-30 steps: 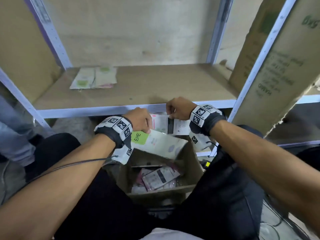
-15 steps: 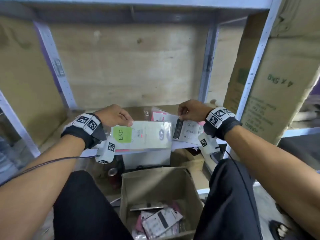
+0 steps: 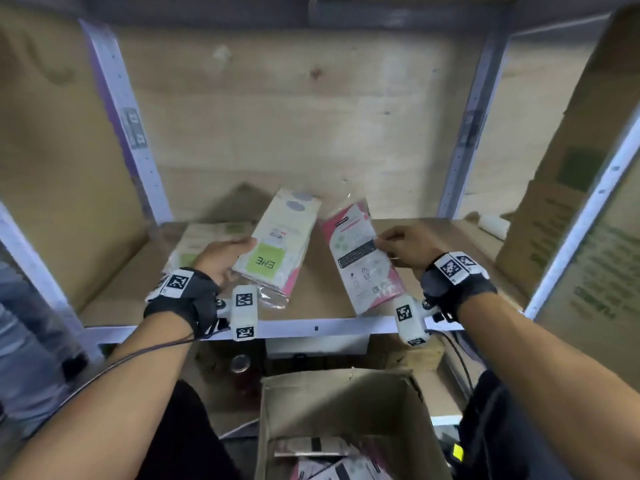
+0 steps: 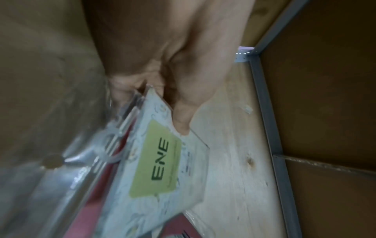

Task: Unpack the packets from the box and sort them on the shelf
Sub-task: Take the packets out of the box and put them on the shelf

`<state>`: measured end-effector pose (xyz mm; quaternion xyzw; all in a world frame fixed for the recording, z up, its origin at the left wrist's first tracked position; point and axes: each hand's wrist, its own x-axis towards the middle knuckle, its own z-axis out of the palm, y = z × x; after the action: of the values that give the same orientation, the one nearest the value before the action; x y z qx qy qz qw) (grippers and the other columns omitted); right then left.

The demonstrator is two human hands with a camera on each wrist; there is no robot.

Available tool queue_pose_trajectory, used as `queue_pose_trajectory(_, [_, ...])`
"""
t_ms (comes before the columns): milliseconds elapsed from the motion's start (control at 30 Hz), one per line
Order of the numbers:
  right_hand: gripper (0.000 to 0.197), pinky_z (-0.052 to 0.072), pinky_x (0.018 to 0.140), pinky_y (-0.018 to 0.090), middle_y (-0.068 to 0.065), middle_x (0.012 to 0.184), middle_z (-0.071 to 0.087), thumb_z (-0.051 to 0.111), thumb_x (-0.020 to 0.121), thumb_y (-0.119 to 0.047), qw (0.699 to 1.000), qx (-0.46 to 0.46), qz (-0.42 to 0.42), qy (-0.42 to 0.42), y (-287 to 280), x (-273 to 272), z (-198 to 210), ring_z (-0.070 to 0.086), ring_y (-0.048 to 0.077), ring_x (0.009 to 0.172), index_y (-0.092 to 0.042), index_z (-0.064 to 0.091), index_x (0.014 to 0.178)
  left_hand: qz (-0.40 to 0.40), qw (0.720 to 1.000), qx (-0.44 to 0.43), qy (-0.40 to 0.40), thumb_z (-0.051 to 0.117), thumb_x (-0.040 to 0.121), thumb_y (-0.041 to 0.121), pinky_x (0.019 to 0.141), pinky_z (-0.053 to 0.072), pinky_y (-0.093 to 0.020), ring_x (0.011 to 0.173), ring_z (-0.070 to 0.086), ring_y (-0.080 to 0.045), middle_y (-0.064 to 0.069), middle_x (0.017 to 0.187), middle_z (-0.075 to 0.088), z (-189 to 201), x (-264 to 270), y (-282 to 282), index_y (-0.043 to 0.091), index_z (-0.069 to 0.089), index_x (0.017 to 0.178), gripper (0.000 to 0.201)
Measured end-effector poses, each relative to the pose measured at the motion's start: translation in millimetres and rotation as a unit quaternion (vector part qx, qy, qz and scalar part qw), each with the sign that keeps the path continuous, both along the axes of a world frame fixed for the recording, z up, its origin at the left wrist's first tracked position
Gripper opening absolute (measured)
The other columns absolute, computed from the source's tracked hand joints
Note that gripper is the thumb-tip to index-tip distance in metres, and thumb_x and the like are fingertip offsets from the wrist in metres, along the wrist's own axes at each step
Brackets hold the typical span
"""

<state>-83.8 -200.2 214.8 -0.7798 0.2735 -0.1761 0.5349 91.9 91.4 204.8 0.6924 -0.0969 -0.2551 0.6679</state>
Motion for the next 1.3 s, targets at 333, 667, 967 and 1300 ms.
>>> queue_pose_trajectory(333, [0.020, 0.052, 0.069, 0.033, 0.016, 0.095, 0.065, 0.065, 0.093, -0.006, 0.977, 0.210, 0.010, -0.040, 49.9, 134.7, -29.3, 0.062, 0.024, 0.076, -0.002, 0.059, 0.112, 0.095, 0.991, -0.055, 0.077, 0.066, 0.097, 0.029, 0.104, 0.047, -0.063, 0.112, 0.067, -0.043, -0.022, 0.123, 0.069, -30.6, 96.0, 14.7, 0.005, 0.063, 0.130, 0.041])
queue_pose_trajectory(667, [0.031, 0.054, 0.074, 0.037, 0.016, 0.095, 0.066, 0.054, 0.099, -0.005, 0.951, 0.295, 0.084, -0.048, 100.3, 254.6, -37.6, 0.062, 0.026, 0.076, 0.008, 0.058, 0.127, 0.195, 0.979, -0.048, 0.043, 0.060, 0.099, 0.007, 0.077, 0.059, -0.044, 0.110, 0.066, -0.040, -0.026, 0.130, 0.064, -42.5, 188.1, 41.9, 0.001, 0.066, 0.107, 0.012])
queue_pose_trajectory(967, [0.016, 0.060, 0.082, 0.047, 0.022, 0.101, 0.065, 0.068, 0.091, -0.005, 0.987, 0.144, 0.074, 0.020, 107.2, 313.1, -71.2, 0.065, 0.031, 0.088, -0.007, 0.053, 0.086, 0.233, 0.963, 0.117, -0.063, 0.065, 0.095, 0.009, 0.099, 0.055, -0.050, 0.108, 0.070, -0.035, -0.022, 0.119, 0.071, -78.2, 229.1, 58.9, 0.001, 0.070, 0.122, 0.028])
queue_pose_trajectory(1300, [0.031, 0.056, 0.076, 0.037, 0.009, 0.093, 0.068, 0.069, 0.091, -0.025, 0.984, -0.045, 0.128, 0.113, 101.8, 306.4, -77.0, 0.062, 0.019, 0.077, 0.000, 0.067, 0.107, 0.107, 0.901, 0.359, -0.219, 0.075, 0.090, 0.032, 0.068, 0.046, -0.044, 0.075, 0.060, -0.045, -0.034, 0.076, 0.057, -67.0, 206.5, 58.3, -0.010, 0.067, 0.085, 0.043])
